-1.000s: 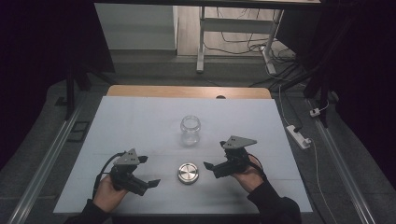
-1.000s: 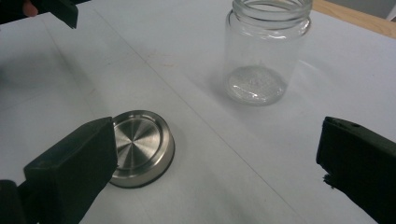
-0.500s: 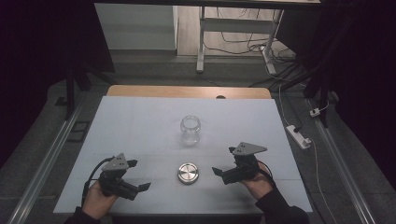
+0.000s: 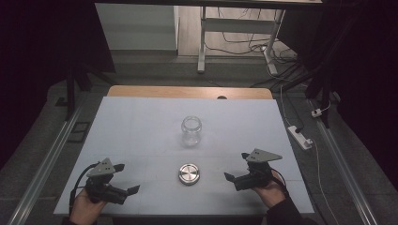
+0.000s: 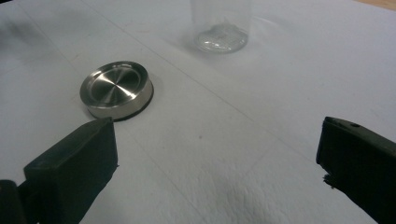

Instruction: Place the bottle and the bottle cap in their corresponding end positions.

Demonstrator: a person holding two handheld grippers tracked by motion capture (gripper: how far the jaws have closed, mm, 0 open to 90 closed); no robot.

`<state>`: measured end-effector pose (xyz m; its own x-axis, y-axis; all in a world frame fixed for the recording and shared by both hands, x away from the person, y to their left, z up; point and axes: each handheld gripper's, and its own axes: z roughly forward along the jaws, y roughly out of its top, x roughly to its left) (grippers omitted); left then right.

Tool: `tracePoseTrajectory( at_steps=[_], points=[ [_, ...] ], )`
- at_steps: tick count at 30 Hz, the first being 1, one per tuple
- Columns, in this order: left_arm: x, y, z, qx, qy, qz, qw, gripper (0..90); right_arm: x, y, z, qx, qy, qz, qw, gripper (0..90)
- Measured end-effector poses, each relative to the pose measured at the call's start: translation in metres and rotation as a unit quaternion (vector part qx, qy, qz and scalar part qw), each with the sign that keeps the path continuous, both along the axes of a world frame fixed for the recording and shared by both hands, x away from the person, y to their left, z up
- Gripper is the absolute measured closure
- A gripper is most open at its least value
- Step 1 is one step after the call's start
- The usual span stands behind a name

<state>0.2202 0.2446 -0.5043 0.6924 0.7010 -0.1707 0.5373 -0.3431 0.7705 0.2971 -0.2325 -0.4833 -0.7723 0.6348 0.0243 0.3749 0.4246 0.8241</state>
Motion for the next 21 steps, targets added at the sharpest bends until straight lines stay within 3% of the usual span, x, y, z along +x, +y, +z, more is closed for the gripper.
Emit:
tracePoseTrajectory(
  at_steps=[21],
  points=[
    [-0.023, 0.031, -0.008, -0.019, 0.016, 0.045, 0.9987, 0.0, -0.023, -0.050, -0.008, -0.008, 0.009, -0.067, 0.9977, 0.0]
  ],
)
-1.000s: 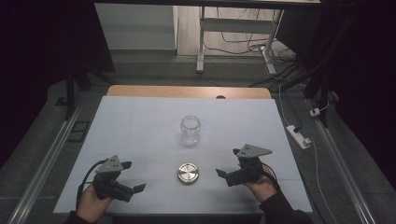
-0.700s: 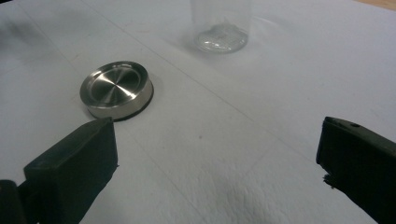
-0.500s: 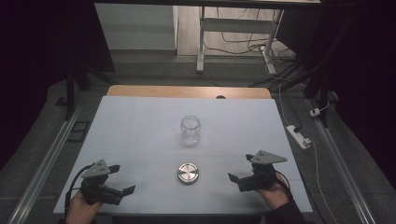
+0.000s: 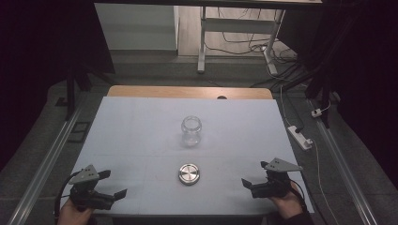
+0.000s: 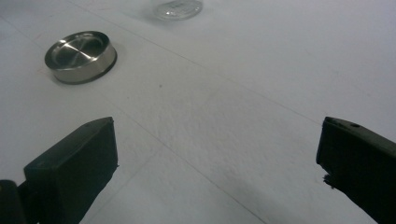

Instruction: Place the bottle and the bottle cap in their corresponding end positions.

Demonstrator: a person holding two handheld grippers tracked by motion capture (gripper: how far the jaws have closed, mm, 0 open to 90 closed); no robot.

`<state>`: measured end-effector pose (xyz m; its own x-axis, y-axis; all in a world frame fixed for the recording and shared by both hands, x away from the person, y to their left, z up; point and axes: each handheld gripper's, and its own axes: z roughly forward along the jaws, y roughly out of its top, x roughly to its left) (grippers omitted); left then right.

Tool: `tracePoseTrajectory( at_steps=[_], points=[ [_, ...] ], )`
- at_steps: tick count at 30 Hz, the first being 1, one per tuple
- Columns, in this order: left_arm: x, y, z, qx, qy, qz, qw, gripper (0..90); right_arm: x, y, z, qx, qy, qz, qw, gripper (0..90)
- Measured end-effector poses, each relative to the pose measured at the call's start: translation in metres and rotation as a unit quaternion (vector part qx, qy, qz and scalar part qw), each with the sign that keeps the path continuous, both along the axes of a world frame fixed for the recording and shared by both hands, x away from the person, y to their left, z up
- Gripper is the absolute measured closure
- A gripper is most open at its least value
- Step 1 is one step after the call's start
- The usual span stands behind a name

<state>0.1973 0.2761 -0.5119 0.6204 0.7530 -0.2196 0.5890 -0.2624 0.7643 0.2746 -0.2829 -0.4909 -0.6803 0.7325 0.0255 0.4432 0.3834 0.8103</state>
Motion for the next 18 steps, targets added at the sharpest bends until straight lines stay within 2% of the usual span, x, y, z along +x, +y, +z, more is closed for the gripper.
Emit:
tracePoseTrajectory(
  at_steps=[7, 18],
  points=[
    [-0.006, 0.007, -0.002, -0.001, 0.002, 0.014, 0.9999, 0.0, -0.006, -0.014, -0.003, 0.001, 0.008, -0.021, 0.9997, 0.0],
    [-0.014, 0.016, -0.007, 0.007, 0.010, 0.035, 0.9993, 0.0, -0.014, -0.023, -0.006, -0.005, 0.013, -0.039, 0.9991, 0.0]
  ],
)
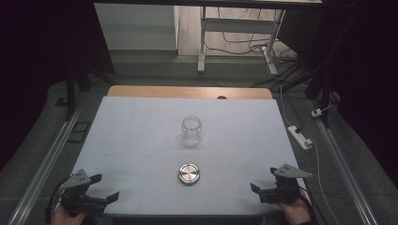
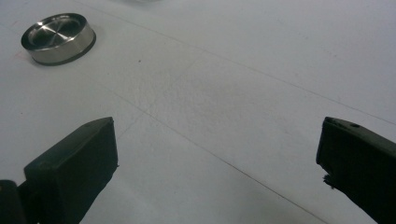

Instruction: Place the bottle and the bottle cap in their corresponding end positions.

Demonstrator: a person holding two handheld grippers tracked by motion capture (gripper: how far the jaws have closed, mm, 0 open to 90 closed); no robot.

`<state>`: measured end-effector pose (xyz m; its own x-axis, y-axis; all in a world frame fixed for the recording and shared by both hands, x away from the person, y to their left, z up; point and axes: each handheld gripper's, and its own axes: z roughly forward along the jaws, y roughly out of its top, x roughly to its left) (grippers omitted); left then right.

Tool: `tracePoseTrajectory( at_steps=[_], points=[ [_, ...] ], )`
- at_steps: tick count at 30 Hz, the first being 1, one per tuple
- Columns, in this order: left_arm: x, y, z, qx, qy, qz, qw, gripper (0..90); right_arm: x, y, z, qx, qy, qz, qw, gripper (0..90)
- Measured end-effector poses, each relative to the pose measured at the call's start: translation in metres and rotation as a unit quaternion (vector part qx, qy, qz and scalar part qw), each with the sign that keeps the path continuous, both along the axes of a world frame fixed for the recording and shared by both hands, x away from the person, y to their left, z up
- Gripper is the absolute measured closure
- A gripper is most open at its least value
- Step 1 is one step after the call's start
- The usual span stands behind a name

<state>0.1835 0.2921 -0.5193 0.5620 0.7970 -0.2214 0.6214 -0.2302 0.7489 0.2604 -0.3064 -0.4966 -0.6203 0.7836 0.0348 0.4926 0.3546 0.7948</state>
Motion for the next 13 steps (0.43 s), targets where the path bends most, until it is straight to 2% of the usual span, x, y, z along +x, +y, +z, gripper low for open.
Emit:
tracePoseTrajectory(
  at_steps=[6, 13],
  points=[
    [-0.0038, 0.0009, -0.0039, 0.025, 0.012, 0.005, 0.9996, 0.0, -0.0045, -0.0030, 0.0012, -0.001, 0.010, -0.006, 0.9999, 0.0],
    [-0.0032, 0.0003, -0.0041, 0.025, 0.017, 0.009, 0.9995, 0.0, -0.0055, -0.0052, 0.0009, -0.001, 0.019, -0.014, 0.9997, 0.0]
  ],
)
